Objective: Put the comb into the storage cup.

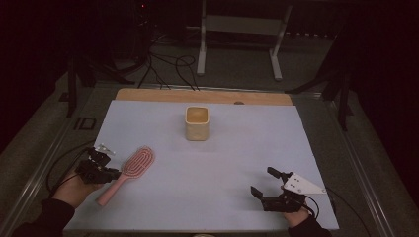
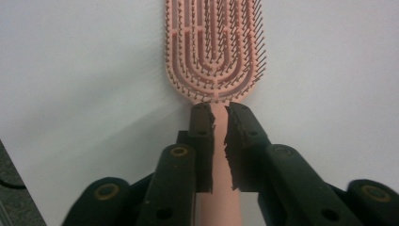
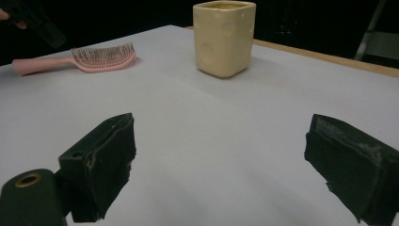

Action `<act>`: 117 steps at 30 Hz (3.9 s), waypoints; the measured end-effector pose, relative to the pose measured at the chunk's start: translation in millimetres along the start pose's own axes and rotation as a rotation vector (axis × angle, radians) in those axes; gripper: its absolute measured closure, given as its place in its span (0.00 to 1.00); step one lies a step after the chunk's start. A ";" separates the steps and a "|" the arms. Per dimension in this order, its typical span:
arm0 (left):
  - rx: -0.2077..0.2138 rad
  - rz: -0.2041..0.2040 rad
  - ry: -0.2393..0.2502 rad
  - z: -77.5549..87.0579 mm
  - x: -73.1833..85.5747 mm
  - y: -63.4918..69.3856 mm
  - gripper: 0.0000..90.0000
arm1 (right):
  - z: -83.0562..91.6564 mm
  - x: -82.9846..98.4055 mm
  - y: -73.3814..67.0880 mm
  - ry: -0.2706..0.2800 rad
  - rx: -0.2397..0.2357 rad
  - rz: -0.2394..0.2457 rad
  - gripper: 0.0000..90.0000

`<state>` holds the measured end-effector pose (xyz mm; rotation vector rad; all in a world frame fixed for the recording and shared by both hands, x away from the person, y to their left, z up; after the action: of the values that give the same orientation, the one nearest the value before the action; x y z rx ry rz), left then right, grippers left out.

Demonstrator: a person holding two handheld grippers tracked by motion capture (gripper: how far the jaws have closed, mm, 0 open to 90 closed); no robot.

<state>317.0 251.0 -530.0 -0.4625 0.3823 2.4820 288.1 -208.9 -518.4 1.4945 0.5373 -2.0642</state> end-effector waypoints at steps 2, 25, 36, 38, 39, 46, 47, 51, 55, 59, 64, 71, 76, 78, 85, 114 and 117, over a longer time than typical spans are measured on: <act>0.008 0.003 0.005 0.6 -0.6 1.2 0.83 | -0.1 -0.2 0.5 0.001 0.000 -0.003 0.10; 0.004 0.087 -0.094 -12.9 -3.0 3.2 0.01 | -0.7 0.4 0.2 -0.003 0.001 0.003 0.10; 0.029 0.048 -0.145 -20.7 5.8 0.7 0.02 | -0.5 -0.1 -0.5 -0.002 0.002 0.003 0.10; 0.037 0.055 -0.151 -23.0 7.5 -2.3 0.03 | -0.7 0.6 -0.2 -0.004 -0.001 0.004 0.10; 0.037 0.055 -0.151 -23.0 7.5 -2.3 0.03 | -0.7 0.6 -0.2 -0.004 -0.001 0.004 0.10; 0.048 0.039 -0.173 -28.2 9.5 -5.8 0.17 | -0.5 0.0 -0.6 -0.003 0.000 0.005 0.10; 0.048 0.039 -0.173 -28.2 9.5 -5.8 0.18 | -0.5 0.0 -0.6 -0.003 0.000 0.005 0.10; 0.047 0.039 -0.181 -30.7 9.5 -5.6 0.29 | -0.4 0.4 -0.3 -0.004 0.001 0.005 0.10; 0.034 0.038 -0.191 -33.6 9.5 -7.2 0.39 | -0.3 -0.1 -0.3 -0.002 -0.002 0.000 0.10; 0.028 0.039 -0.205 -35.7 10.1 -8.1 0.46 | 0.0 -0.5 -0.7 -0.001 0.000 0.006 0.10; 0.019 0.052 -0.200 -37.1 7.2 -10.9 0.58 | -0.1 -0.7 -0.7 0.000 0.000 0.004 0.10; 0.026 0.054 -0.211 -40.5 5.5 -9.7 0.65 | 0.0 -0.4 -0.1 -0.001 -0.001 0.002 0.10; 0.028 0.055 -0.222 -43.8 5.3 -8.6 0.69 | 0.3 -1.0 -0.5 0.002 0.000 0.007 0.10; 0.036 0.058 -0.225 -44.0 5.0 -7.7 0.71 | 0.1 -0.3 -0.7 -0.002 -0.002 0.003 0.10; 0.042 0.067 -0.244 -44.5 4.8 -8.3 0.75 | 0.2 -0.3 -1.0 -0.002 -0.002 0.009 0.10; 0.057 0.033 -0.096 -33.8 -15.7 1.6 0.79 | -0.6 0.2 -0.8 -0.004 -0.003 0.008 0.10; 0.061 0.027 -0.059 -31.7 -21.7 5.5 0.79 | -1.0 0.4 -0.2 -0.004 -0.005 0.002 0.10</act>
<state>338.1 224.4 -548.8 -0.3603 0.4412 2.4966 288.6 -208.2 -519.2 1.4875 0.5392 -2.0626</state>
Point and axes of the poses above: each handheld gripper's, and its own axes: z roughly backward along the jaws, x roughly out of its underside, y roughly to its right, the point moved 9 cm from there along -z, roughly forward along the jaws, and after that the axes turned 7 degrees about x, right-handed, at the moved point
